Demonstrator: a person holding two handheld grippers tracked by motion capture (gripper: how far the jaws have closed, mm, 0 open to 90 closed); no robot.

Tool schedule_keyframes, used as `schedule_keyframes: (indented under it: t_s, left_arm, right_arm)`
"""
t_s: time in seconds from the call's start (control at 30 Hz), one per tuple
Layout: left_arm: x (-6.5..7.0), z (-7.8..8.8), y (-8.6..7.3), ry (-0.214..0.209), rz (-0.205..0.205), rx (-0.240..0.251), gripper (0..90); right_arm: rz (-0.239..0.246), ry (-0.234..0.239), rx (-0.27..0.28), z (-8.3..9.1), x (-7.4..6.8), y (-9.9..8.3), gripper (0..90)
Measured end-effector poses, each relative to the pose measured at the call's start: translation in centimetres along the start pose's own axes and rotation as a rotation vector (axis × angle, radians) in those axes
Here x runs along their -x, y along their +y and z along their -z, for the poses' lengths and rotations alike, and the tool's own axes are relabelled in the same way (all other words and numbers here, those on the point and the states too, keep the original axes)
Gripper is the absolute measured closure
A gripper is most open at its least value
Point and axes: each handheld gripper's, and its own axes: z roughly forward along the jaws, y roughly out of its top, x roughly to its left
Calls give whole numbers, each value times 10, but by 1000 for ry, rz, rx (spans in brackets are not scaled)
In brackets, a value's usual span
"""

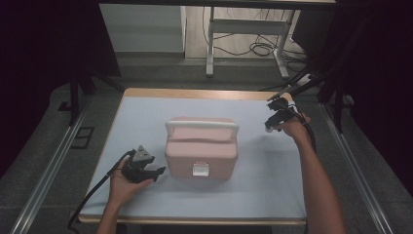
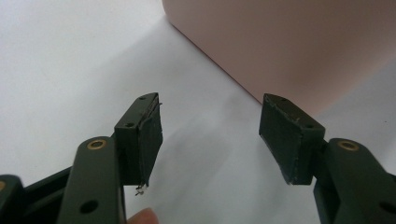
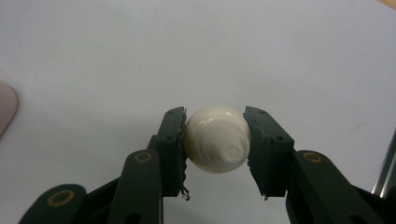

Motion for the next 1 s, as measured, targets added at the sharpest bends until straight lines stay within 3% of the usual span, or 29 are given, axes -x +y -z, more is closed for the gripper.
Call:
schedule_keyframes:
  t_s: [0.4, 1.0]
  left_arm:
    - [0, -1, 0, 3, 3, -4, 393]
    - [1, 1, -1, 12, 8, -2, 394]
  right_arm:
    - [71, -8, 3, 12, -15, -17, 604]
    - [182, 42, 26, 18, -51, -46, 604]
